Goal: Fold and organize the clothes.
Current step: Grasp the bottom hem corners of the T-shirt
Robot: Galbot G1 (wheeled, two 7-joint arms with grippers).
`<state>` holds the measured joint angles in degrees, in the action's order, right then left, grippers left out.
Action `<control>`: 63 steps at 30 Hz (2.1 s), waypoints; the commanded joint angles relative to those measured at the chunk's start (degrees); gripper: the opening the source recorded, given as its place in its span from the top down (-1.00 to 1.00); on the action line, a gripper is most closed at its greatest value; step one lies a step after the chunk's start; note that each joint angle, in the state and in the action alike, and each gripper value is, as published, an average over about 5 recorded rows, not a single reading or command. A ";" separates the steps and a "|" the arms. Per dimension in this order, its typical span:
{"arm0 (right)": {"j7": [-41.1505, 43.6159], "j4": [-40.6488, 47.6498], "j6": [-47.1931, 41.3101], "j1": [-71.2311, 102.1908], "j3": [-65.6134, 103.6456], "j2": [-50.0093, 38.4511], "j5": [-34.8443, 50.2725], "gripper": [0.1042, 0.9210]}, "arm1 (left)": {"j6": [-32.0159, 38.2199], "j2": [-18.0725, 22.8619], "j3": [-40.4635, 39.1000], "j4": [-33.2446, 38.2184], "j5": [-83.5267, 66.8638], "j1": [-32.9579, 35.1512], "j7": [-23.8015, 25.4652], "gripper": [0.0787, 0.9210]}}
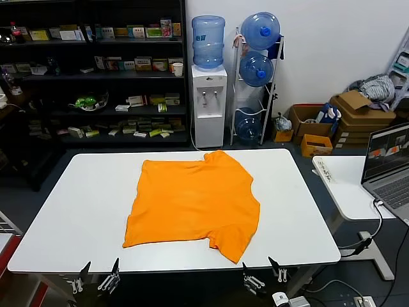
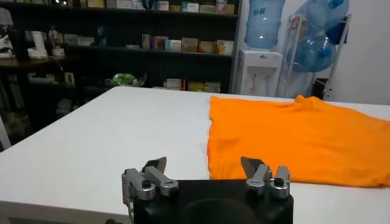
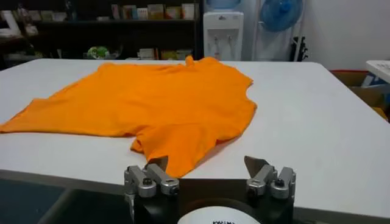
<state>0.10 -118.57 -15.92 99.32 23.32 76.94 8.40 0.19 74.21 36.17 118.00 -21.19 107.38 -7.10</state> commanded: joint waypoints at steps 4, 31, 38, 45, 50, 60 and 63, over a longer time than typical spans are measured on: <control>-1.07 0.60 -0.34 -1.57 -0.32 -0.30 2.10 -0.76 | -1.58 -1.55 -0.08 -1.02 -2.87 -1.30 0.19 -0.77; -7.66 17.11 -12.30 -22.22 -7.97 6.36 5.50 -0.76 | -12.47 -8.93 -4.90 -17.65 -13.11 -21.46 3.05 -0.77; -7.12 16.27 -11.64 -21.37 -8.80 6.79 4.02 -0.51 | -12.57 -8.16 -6.29 -19.47 -13.22 -23.71 2.71 -0.77; -6.78 14.57 -9.91 -19.66 -8.68 6.64 1.81 -0.02 | -12.72 -7.53 -7.14 -19.77 -13.02 -24.10 2.56 -0.51; -6.88 13.58 -8.46 -18.50 -8.43 6.13 1.60 0.34 | -12.32 -6.79 -7.41 -19.75 -12.68 -23.89 1.95 -0.16; -7.39 8.87 -5.69 -14.20 -8.01 3.87 3.43 0.94 | -11.63 -6.47 -7.55 -15.72 -13.01 -20.96 1.51 0.52; -7.66 6.06 -4.79 -12.04 -7.53 2.37 5.19 0.95 | -11.47 -6.86 -6.86 -13.40 -13.67 -19.25 1.17 0.72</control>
<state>-7.45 -108.59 -22.18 84.15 15.80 80.77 12.19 -11.49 67.74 28.71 100.55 -34.12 85.53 -5.56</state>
